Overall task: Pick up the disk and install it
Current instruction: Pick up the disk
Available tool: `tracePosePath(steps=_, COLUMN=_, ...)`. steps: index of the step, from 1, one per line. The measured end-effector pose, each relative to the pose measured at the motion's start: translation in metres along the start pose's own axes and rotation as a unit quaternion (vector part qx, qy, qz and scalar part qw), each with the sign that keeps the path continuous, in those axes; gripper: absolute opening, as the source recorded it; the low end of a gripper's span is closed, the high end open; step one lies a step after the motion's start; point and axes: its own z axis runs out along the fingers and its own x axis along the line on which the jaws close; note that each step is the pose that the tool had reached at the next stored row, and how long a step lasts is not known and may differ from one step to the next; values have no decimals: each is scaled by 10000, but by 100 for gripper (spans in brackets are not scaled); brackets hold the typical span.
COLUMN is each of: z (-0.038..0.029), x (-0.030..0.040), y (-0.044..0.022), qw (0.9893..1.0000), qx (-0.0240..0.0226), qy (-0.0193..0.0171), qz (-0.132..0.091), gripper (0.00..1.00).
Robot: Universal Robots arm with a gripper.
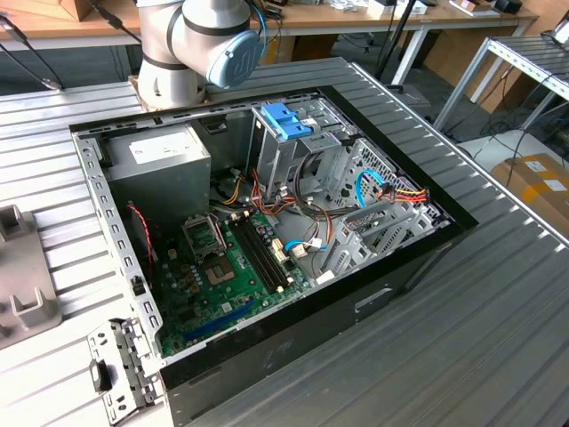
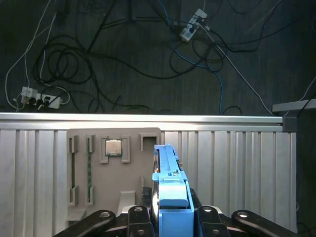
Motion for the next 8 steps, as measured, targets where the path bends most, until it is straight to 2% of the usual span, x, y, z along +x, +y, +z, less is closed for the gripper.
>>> tracePosePath(steps=8, z=-64, x=-6, y=3, qw=10000, qx=0, qy=-5, qz=0, gripper=37)
